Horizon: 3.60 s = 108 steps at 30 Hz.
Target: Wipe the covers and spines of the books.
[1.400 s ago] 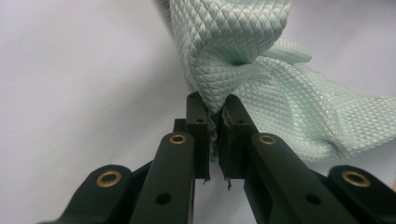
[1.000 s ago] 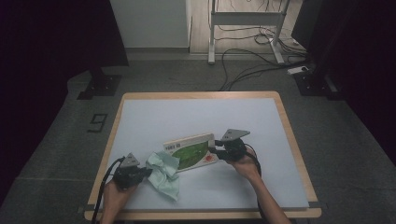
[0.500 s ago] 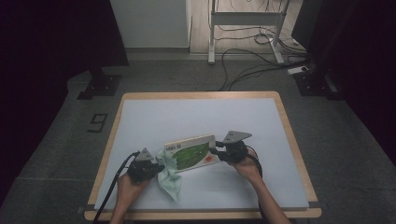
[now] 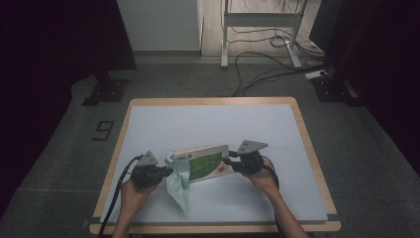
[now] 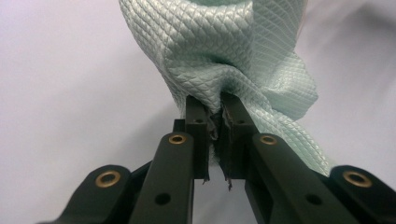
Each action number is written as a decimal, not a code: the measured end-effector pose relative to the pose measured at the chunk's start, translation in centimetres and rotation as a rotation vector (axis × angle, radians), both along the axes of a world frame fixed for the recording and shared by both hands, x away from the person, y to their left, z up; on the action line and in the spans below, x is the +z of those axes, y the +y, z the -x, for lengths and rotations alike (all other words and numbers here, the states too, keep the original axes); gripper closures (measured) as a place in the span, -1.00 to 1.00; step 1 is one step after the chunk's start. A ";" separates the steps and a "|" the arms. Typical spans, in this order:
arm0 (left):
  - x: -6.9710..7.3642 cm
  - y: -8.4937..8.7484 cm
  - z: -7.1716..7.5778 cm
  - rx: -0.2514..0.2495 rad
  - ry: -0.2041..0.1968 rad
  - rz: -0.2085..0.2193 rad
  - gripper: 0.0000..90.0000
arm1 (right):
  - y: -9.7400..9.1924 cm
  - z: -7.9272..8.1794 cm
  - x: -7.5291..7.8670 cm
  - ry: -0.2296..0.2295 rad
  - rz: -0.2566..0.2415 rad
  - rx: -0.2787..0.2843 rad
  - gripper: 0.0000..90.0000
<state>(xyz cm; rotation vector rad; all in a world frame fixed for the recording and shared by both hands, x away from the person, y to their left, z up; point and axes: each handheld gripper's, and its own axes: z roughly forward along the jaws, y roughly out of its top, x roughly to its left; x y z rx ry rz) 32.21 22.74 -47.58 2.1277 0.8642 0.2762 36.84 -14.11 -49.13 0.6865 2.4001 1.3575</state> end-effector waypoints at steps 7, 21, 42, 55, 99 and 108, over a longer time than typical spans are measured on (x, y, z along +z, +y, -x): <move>2.5 0.2 -0.4 0.003 -0.041 0.004 0.84 | 0.0 0.1 0.0 -0.001 0.000 0.005 0.41; -0.3 0.1 -0.5 -0.022 0.037 0.021 0.84 | 0.0 0.0 0.0 0.001 -0.002 0.005 0.41; 0.8 0.1 -0.8 -0.038 0.009 0.023 0.83 | 0.0 0.1 -0.1 -0.004 -0.006 0.009 0.42; -0.7 1.3 -1.0 0.001 0.056 0.002 0.83 | 0.0 0.3 0.0 -0.011 -0.005 0.011 0.42; 0.0 9.5 -0.3 0.231 0.057 -0.042 -0.39 | 0.3 0.1 -0.1 0.000 -0.013 0.013 0.42; 1.7 4.7 -0.3 0.060 0.044 -0.069 -0.42 | 0.2 0.2 -0.1 0.005 -0.010 0.010 0.42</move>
